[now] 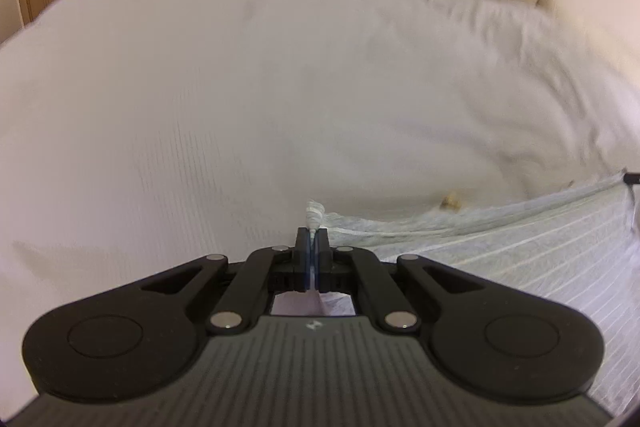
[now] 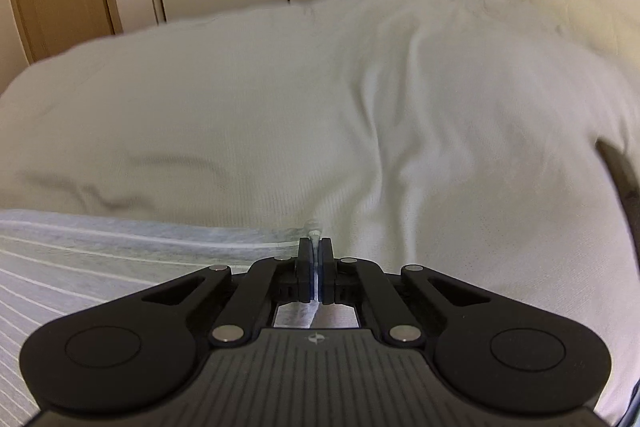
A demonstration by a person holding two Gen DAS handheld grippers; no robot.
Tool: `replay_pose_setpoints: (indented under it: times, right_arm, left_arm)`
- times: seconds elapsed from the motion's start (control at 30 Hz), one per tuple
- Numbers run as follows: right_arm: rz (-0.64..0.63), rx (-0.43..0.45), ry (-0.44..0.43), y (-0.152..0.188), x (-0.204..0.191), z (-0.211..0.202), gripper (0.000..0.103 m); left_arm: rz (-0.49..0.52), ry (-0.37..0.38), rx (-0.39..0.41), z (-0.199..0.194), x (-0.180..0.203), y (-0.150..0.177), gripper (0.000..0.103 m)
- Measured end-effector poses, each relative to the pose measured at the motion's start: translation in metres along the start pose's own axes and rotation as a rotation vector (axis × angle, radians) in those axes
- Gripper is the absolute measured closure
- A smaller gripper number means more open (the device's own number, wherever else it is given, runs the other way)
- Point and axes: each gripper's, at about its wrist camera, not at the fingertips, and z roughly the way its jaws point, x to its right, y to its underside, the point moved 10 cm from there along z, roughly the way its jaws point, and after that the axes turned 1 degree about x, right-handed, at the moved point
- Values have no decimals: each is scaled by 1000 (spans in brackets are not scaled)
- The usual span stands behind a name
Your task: Fold clothes
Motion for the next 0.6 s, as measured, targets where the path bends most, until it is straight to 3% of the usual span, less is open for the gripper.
replay_pose_setpoints:
  times: [0.13,0.2,0.33,0.47,0.6]
  right_arm:
    - [-22,-53,1,9,-3,19,103]
    - [-9,-65,0,14,-3,21,85]
    - [-23,-48,4,16,-2,6,84]
    - [-61,-59,-9,31,-8,-23,84]
    - [-208,-99,-86,75,-39,-66,84]
  left_arm:
    - [-32,-37,-26,12,-5,5,92]
    - [-43,-60,-17,7,-9,5,78]
    - [-52,-100,-2,-19,-12,12,77]
    - [144,-22,-52,-55,37,55,77]
    - [345,60,-104,-93,86,100,77]
